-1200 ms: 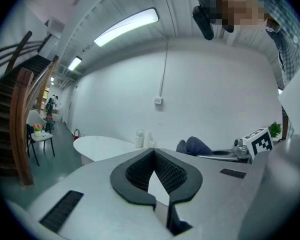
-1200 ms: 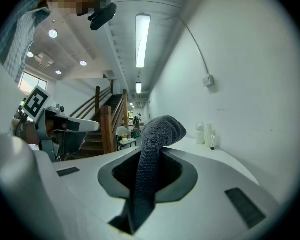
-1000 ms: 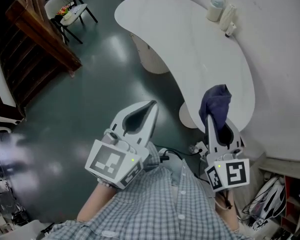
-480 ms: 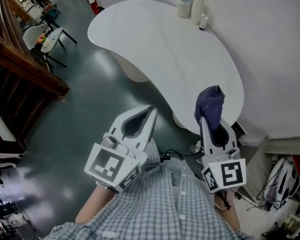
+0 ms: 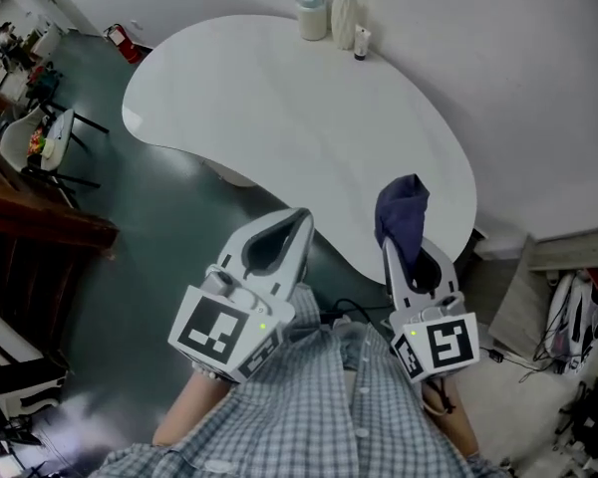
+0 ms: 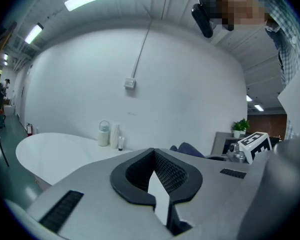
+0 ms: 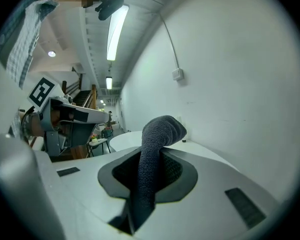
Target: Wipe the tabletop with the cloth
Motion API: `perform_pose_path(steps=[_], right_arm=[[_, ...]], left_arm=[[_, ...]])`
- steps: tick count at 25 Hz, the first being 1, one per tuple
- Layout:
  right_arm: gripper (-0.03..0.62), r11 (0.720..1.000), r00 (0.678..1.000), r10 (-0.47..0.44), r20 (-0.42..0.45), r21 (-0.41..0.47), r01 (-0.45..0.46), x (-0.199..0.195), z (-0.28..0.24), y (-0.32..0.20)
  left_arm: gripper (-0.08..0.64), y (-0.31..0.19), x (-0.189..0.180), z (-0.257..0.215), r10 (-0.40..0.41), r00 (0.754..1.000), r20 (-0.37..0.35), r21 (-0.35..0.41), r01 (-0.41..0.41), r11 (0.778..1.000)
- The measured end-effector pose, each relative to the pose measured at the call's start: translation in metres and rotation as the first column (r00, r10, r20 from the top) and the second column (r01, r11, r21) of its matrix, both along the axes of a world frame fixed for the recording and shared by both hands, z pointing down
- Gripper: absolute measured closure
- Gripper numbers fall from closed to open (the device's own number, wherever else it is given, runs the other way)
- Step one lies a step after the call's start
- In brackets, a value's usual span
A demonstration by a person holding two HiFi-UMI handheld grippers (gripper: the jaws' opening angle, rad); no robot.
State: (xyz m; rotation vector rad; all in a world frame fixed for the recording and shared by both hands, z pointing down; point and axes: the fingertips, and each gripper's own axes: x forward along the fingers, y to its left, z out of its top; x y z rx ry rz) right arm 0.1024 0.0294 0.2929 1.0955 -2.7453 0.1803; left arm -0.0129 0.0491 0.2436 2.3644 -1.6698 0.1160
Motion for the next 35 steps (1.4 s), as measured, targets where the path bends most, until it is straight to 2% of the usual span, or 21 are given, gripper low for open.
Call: perform_pose_path(steps=[5, 9, 12, 17, 19, 22, 25, 29, 35], right_arm=[[0.54, 0.999, 1.0, 0.014, -0.021, -0.05, -0.015, -0.041, 0.014, -0.015], [0.54, 0.996, 1.0, 0.005, -0.028, -0.091, -0.008, -0.076, 0.027, -0.026], [0.54, 0.992, 0.998, -0.036, -0.046, -0.12, 0.03, -0.108, 0.04, -0.031], [0.54, 0.982, 0.981, -0.155, -0.116, -0.13, 0.14, -0.164, 0.068, -0.032], [0.54, 0.973, 0.972, -0.189, -0.141, -0.158, 0.166, -0.183, 0.08, -0.033], [0.54, 0.961, 0.969, -0.211, -0.13, -0.211, 0.181, -0.207, 0.096, -0.034], [0.54, 0.946, 0.971, -0.215, -0.105, -0.269, 0.18, -0.225, 0.113, -0.034], [0.54, 0.931, 0.966, -0.226, -0.122, -0.32, 0.178, -0.237, 0.137, -0.035], [0.54, 0.917, 0.973, -0.169, -0.157, -0.388, 0.096, -0.235, 0.172, -0.052]], left_arm=[[0.555, -0.033, -0.034, 0.007, 0.063, 0.998, -0.001, -0.022, -0.063, 0.998], [0.555, -0.052, -0.062, 0.015, 0.081, 0.997, 0.005, -0.05, -0.08, 0.996], [0.555, -0.063, -0.085, 0.024, 0.085, 0.996, 0.002, -0.078, -0.084, 0.993], [0.555, -0.08, -0.119, 0.037, 0.092, 0.996, 0.003, -0.113, -0.091, 0.989], [0.555, -0.086, -0.13, 0.041, 0.098, 0.995, 0.004, -0.123, -0.097, 0.988], [0.555, -0.093, -0.144, 0.048, 0.104, 0.995, -0.001, -0.14, -0.103, 0.985], [0.555, -0.097, -0.157, 0.054, 0.105, 0.994, -0.005, -0.156, -0.104, 0.982], [0.555, -0.099, -0.167, 0.061, 0.106, 0.994, -0.008, -0.171, -0.106, 0.98], [0.555, -0.104, -0.176, 0.065, 0.117, 0.993, -0.008, -0.18, -0.116, 0.977]])
